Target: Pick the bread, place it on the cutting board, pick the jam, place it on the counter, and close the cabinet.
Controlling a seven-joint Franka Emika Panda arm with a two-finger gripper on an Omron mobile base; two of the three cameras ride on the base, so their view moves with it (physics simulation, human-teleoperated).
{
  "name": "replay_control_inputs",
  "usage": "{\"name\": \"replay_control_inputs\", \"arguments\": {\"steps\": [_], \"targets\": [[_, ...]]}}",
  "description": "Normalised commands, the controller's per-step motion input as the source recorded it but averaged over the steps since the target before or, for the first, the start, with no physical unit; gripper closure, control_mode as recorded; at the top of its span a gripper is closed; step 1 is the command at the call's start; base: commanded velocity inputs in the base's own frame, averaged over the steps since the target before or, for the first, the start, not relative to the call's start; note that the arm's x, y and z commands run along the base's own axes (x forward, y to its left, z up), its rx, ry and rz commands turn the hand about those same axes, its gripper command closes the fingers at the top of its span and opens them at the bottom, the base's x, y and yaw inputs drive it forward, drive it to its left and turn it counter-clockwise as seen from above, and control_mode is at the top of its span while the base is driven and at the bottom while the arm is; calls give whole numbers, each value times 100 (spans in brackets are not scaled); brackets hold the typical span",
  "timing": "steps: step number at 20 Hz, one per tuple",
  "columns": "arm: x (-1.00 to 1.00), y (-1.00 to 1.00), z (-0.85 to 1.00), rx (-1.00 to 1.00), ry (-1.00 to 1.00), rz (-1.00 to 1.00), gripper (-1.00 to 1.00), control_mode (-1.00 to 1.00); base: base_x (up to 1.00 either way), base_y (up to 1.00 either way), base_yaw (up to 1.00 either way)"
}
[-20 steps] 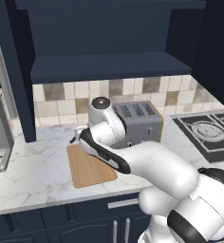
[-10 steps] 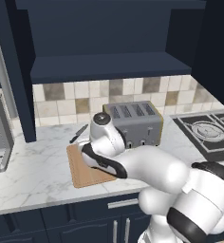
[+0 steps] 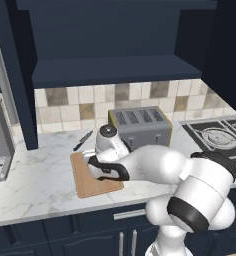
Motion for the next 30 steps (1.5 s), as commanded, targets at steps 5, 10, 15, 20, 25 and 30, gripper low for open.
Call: {"name": "replay_control_inputs", "arguments": {"steps": [5,10,15,20,25,30], "targets": [[17,2,-10,0,6,0,100,-100,0,0,0],[16,6,-4,0,9,0,100,-100,0,0,0],[14,6,-9,0,8,0,100,-100,0,0,0],[9,7,-18,0,4,0,100,-100,0,0,0],[1,2,-26,0,1,0,100,-100,0,0,0],[0,2,-21,0,2,0,100,-100,0,0,0]]}}
